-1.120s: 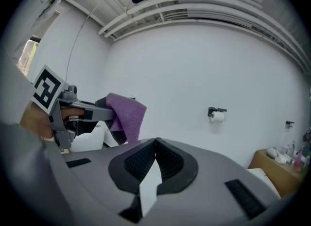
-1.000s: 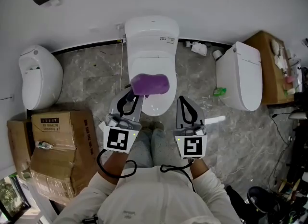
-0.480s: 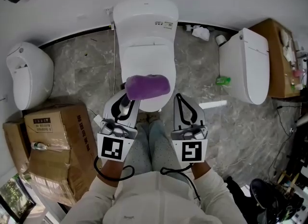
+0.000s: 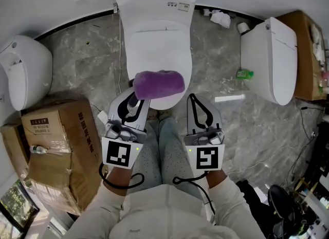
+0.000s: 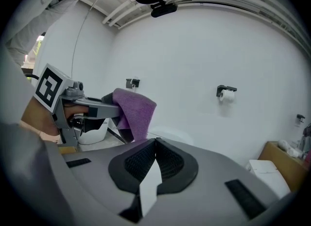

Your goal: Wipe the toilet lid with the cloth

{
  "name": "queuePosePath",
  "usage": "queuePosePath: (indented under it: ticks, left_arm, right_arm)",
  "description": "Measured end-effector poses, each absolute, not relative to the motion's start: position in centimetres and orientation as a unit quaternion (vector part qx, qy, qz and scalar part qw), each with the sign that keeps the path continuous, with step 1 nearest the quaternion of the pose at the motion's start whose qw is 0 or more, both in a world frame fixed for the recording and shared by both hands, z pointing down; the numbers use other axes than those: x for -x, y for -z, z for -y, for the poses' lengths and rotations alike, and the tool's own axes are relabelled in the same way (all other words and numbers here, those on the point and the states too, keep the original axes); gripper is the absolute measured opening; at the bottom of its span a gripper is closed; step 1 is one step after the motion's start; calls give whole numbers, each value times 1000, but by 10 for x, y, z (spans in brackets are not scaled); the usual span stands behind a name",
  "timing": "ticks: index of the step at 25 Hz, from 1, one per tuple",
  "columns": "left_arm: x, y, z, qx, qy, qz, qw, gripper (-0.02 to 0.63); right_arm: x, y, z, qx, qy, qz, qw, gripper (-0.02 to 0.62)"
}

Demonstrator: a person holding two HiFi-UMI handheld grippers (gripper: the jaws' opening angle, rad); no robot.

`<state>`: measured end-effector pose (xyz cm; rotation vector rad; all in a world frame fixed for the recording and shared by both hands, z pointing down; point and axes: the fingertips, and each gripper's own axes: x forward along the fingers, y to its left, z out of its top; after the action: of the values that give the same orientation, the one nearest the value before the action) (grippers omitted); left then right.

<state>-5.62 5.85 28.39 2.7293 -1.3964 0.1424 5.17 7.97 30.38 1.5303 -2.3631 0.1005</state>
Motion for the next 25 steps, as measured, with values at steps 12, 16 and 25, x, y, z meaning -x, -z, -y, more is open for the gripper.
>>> queuePosePath:
  ticks: [12,16,25]
  left_arm:
    - [50,-332,-42,-893,-67,444,35,57]
    - [47,-344,-36,-892,-69,444,45,57]
    - [34,-369,-34,-894,-82,438,50,57]
  right_arm:
    - [-66,-401,-68,-519,-62,825,215,15]
    - [-68,-436,-68,-502,-67,829,238,15]
    - [-77,-503,-81,-487,-117,819,279,15]
